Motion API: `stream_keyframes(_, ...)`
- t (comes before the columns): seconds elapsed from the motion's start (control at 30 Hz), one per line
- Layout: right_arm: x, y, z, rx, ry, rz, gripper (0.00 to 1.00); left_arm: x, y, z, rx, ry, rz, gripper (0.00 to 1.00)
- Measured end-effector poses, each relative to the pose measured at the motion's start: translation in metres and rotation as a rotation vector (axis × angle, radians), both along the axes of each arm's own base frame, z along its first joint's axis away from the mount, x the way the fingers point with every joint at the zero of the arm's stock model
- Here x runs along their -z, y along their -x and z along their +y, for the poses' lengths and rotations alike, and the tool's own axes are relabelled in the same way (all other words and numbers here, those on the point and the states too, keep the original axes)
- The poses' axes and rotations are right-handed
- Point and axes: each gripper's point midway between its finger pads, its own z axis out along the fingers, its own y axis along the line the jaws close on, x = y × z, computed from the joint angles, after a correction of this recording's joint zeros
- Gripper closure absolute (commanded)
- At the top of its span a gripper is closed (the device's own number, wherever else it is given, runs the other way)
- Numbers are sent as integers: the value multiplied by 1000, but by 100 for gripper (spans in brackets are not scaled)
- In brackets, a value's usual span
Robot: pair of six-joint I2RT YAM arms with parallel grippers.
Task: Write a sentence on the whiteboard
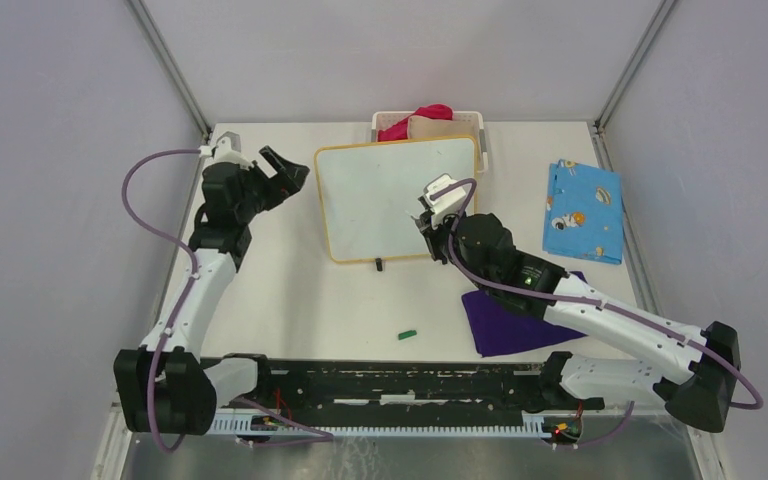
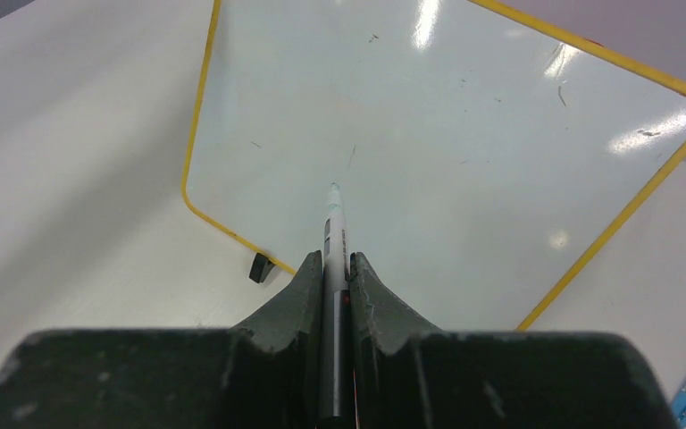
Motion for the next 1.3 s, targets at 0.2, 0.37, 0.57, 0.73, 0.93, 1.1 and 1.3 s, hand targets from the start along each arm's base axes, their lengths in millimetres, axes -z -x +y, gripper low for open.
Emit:
stream_keyframes(0.2, -6, 1, 5, -15, -13, -21, 100, 7, -19, -18, 103, 37, -48, 0)
stream_keyframes(0.37, -10, 2, 8, -24, -28, -31, 100, 29, -30, -20, 112, 40, -30, 0)
stream_keyframes(0.57, -11, 2, 8, -26, -28, -37, 100, 51, -32, -27, 203, -2, -24, 1)
stream_keyframes(0.73, -12, 4, 8, -40, -26, -42, 100, 67, -17, -42, 335, 27, -90, 4)
stream_keyframes(0.93, -11, 7, 11, -63, -27, -39, 100, 81, -10, -62, 482, 68, -148, 8)
stream_keyframes(1.1, -8, 9, 14, -82, -24, -33, 100, 89, -5, -74, 571, 103, -179, 14)
stream_keyframes(1.3, 0, 9, 25, -109, -14, -17, 100, 105, -4, -79, 615, 130, -165, 22)
